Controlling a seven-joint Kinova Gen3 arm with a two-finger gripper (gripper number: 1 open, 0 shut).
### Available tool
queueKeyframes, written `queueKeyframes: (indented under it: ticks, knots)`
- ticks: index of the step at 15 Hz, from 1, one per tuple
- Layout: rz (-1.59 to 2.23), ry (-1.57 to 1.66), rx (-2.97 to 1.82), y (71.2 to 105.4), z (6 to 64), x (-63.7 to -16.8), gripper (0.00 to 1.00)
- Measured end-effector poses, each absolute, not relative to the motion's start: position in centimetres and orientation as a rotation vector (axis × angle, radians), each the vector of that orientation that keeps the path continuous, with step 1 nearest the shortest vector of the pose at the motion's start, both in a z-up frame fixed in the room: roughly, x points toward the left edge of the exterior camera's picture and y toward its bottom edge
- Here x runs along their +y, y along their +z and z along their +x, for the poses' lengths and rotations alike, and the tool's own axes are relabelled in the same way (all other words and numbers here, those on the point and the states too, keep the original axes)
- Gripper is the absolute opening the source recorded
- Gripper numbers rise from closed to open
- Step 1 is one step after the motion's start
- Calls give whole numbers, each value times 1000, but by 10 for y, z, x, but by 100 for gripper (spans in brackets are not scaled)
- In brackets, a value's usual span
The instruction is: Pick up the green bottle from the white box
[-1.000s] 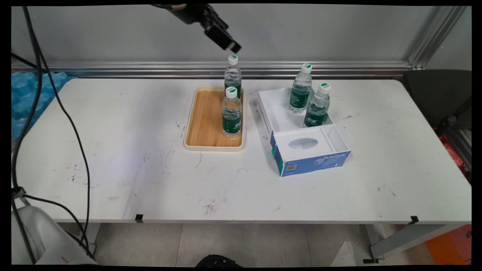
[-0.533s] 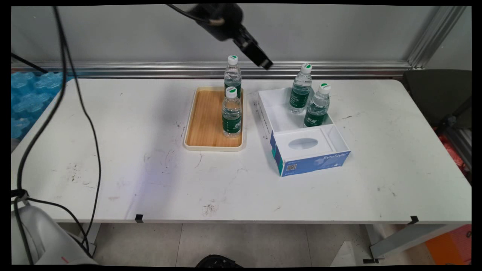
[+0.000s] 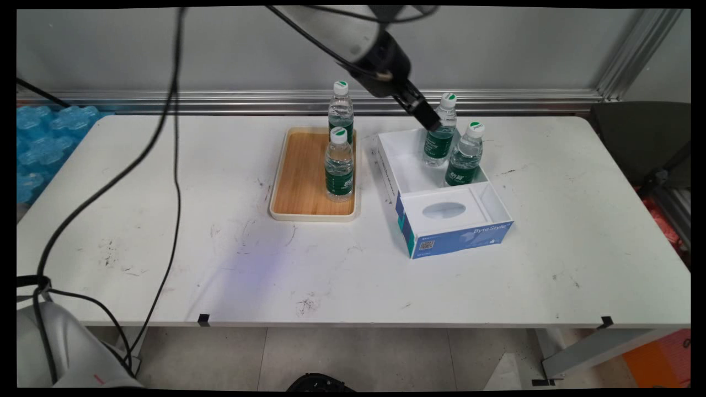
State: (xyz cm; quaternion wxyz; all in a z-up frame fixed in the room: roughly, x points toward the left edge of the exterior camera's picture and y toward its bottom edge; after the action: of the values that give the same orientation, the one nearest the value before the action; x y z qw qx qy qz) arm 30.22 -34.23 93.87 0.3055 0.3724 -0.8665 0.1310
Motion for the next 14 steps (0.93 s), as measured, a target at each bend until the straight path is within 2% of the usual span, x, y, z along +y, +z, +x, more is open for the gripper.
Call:
queueKeyframes:
  ticks: [14]
  knots:
    - [956,340,-2326,856,224,-409,100]
